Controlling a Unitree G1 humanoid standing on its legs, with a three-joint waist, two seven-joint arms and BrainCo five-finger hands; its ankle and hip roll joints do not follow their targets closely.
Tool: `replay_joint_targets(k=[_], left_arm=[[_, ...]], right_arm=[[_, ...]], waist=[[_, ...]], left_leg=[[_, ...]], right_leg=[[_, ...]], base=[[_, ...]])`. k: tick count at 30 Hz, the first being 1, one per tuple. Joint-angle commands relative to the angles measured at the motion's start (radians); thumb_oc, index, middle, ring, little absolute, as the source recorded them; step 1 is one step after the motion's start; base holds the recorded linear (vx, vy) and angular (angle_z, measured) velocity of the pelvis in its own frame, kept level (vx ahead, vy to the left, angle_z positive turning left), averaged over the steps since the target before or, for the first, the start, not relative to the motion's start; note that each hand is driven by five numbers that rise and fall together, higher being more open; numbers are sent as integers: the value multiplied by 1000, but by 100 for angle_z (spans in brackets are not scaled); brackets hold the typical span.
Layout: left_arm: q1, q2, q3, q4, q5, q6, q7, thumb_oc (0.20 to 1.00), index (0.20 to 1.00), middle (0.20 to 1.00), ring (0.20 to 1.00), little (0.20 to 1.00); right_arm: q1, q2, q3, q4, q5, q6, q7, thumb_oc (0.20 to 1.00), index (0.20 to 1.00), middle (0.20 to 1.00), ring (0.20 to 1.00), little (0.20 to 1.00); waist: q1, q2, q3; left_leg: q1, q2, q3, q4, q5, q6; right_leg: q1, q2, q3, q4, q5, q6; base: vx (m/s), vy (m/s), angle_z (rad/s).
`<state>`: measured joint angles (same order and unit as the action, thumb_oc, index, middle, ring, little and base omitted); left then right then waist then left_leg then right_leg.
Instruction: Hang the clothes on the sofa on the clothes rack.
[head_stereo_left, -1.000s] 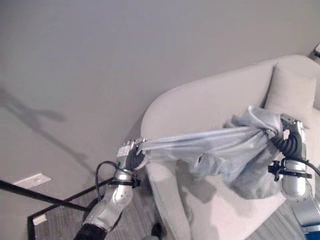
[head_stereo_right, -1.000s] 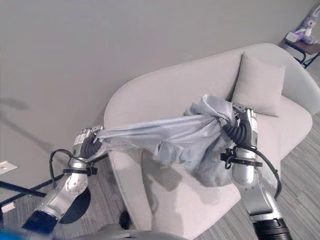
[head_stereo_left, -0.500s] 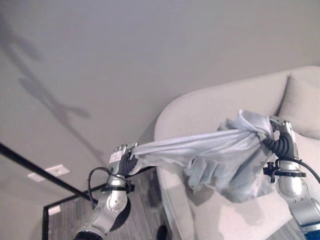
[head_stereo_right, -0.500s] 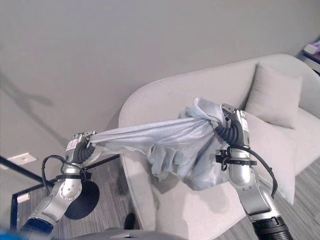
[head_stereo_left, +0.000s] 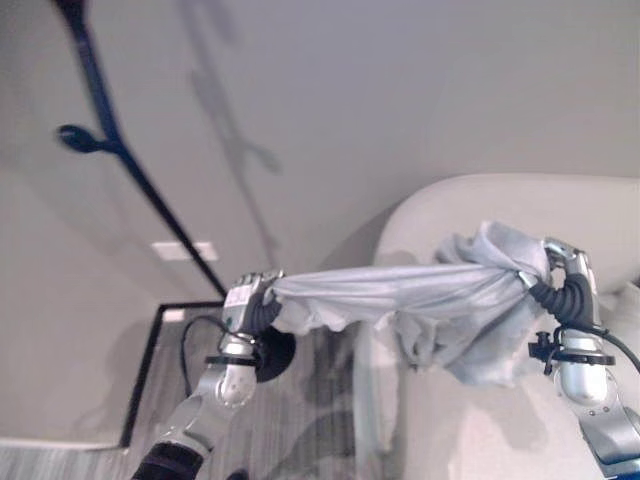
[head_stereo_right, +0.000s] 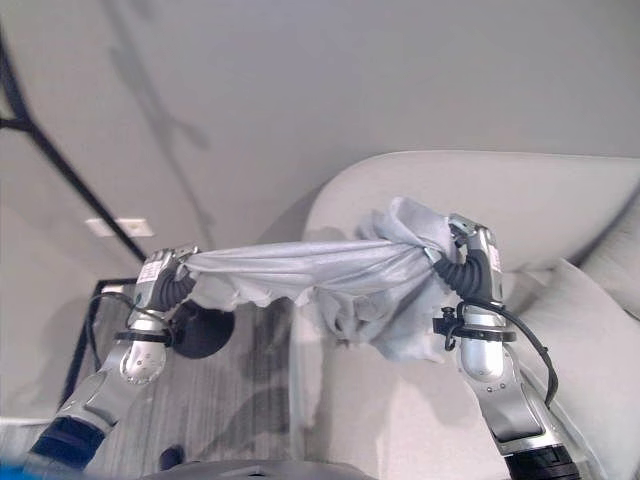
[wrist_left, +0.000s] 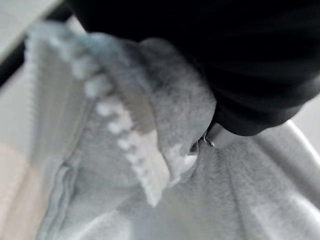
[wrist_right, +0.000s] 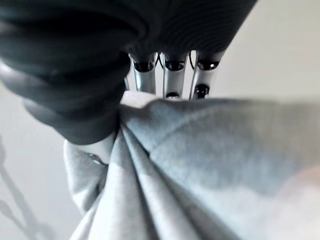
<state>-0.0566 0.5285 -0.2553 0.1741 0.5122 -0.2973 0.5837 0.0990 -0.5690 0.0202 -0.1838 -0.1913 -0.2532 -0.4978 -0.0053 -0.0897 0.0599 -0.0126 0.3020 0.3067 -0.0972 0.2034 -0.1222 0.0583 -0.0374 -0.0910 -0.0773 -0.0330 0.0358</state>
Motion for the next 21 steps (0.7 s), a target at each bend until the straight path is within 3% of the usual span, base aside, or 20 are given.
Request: replay_joint_targets(k=[1, 3, 7, 8, 11, 12, 13, 14, 15, 17, 18, 19, 21], left_arm=[[25, 43, -1, 0, -9, -15, 50, 200, 200, 200, 200, 200], [16, 88, 17, 5, 11, -4, 69, 200, 200, 200, 200, 200], [-22, 138, 26, 2, 36, 2, 87, 200, 200, 200, 200, 200], [-51, 142, 22, 22, 34, 6, 104, 200, 200, 200, 200, 200], [-84, 131, 17, 50, 21, 11, 112, 200, 200, 200, 200, 200], [-88, 132, 18, 50, 24, 11, 109, 200, 200, 200, 200, 200], [-101, 130, 7, 46, 27, 3, 110, 200, 200, 200, 200, 200], [-102, 130, 7, 46, 27, 3, 110, 200, 200, 200, 200, 200], [-107, 125, -14, 48, 11, -3, 72, 200, 200, 200, 200, 200], [-108, 125, -14, 47, 11, -3, 71, 200, 200, 200, 200, 200], [-103, 126, -17, 50, 3, -3, 57, 200, 200, 200, 200, 200], [-95, 132, -19, 46, -7, 0, 30, 200, 200, 200, 200, 200], [-110, 119, -48, 39, -16, -11, 9, 200, 200, 200, 200, 200]], right_arm=[[12, -20, -44, 3, 31, -61, -81, 200, 200, 200, 200, 200], [-39, 6, -11, 4, 20, -52, -91, 200, 200, 200, 200, 200], [-73, 23, 5, 9, 9, -52, -96, 200, 200, 200, 200, 200], [-93, 39, 16, 26, 13, -48, -106, 200, 200, 200, 200, 200], [-108, 52, 18, 47, 16, -38, -116, 200, 200, 200, 200, 200], [-101, 53, 12, 45, 10, -37, -111, 200, 200, 200, 200, 200], [-78, 46, -8, 21, 3, -40, -105, 200, 200, 200, 200, 200], [-77, 47, -8, 21, 3, -40, -105, 200, 200, 200, 200, 200], [-52, 28, -36, -1, 1, -35, -90, 200, 200, 200, 200, 200], [-51, 28, -37, -3, 2, -34, -89, 200, 200, 200, 200, 200], [-45, 29, -39, -3, 2, -35, -85, 200, 200, 200, 200, 200], [-28, 29, -45, -3, 2, -33, -76, 200, 200, 200, 200, 200], [14, 33, -68, -3, 7, -47, -72, 200, 200, 200, 200, 200]], waist=[[-2, 5, -91], [5, -20, -72], [14, -51, -42], [12, -55, -35], [1, -48, -41], [-10, -39, -44], [-32, -33, -39], [-31, -34, -39], [-48, -27, -29], [-46, -29, -29], [-46, -34, -31], [-46, -47, -49], [-67, -69, -83]], left_leg=[[7, -14, 25, 18, -180, -49], [-46, -69, 19, 44, -215, -22], [-160, -115, -3, 135, -264, 8], [-206, -145, -24, 161, -280, 21], [-229, -176, -47, 173, -293, 43], [-216, -185, -58, 167, -306, 52], [-199, -205, -74, 160, -308, 71], [-200, -206, -74, 159, -307, 71], [-179, -230, -88, 151, -317, 104], [-180, -232, -86, 148, -309, 104], [-178, -238, -81, 139, -304, 112], [-174, -241, -73, 107, -294, 121], [-154, -259, -80, 55, -277, 126]], right_leg=[[-137, -134, -11, -10, 67, 151], [-203, -164, 9, -10, 113, 172], [-287, -200, 21, -10, 156, 197], [-327, -209, 38, -10, 165, 207], [-367, -200, 90, -10, 158, 211], [-377, -183, 131, -10, 159, 210], [-370, -155, 214, -10, 157, 203], [-371, -156, 214, -10, 158, 203], [-311, -103, 281, 41, 96, 165], [-316, -104, 284, 45, 99, 165], [-299, -80, 287, 67, 79, 156], [-264, -33, 290, 90, 40, 148], [-243, 44, 363, 119, 6, 138]], base=[[-122, 359, 1], [-201, 348, -21], [-204, 279, 21], [-177, 257, 9], [-26, 262, 28], [126, 365, 18], [112, 275, 15], [68, 387, 57], [-4, 212, 74], [-14, 122, 50], [7, 61, 14], [41, 78, -1], [119, 68, -13]])
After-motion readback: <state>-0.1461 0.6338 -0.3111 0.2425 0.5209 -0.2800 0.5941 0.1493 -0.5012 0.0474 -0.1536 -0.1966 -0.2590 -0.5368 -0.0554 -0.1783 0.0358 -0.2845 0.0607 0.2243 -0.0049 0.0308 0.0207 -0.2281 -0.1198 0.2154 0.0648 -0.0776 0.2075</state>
